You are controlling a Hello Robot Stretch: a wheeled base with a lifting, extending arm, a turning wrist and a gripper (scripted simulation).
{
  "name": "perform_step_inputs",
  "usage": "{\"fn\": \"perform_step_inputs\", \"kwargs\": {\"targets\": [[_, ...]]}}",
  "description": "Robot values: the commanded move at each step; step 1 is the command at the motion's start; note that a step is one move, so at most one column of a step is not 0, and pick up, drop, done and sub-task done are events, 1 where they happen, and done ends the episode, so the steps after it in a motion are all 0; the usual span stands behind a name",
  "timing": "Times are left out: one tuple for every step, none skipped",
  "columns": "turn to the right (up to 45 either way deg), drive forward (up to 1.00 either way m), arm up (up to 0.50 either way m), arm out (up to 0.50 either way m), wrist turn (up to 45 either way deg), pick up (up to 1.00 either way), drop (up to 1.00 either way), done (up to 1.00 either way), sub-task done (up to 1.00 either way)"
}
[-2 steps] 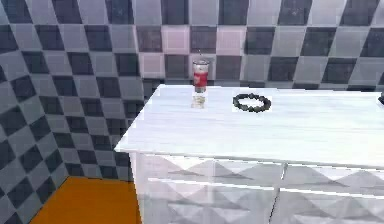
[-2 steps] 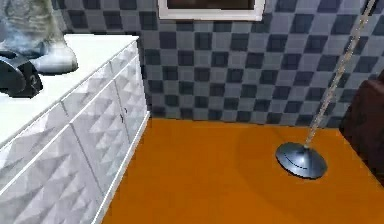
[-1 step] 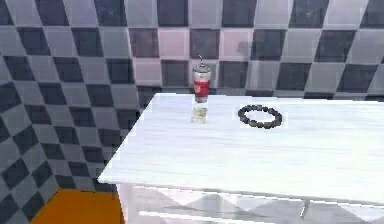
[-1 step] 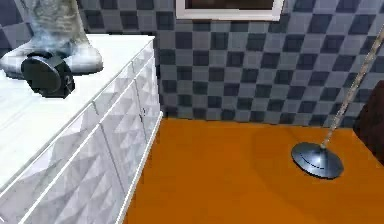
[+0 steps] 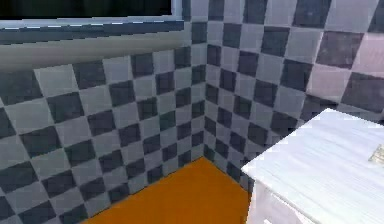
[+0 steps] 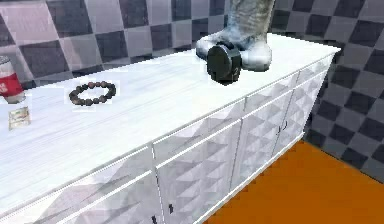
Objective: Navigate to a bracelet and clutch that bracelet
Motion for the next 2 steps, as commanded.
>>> {"fn": "perform_step_inputs", "kwargs": {"targets": [[-21.0,0.0,0.0,0.0,0.0,0.0,0.0,0.0,0.0],[0.0,0.0,0.5,0.0,0.0,0.0,0.0,0.0,0.0]]}}
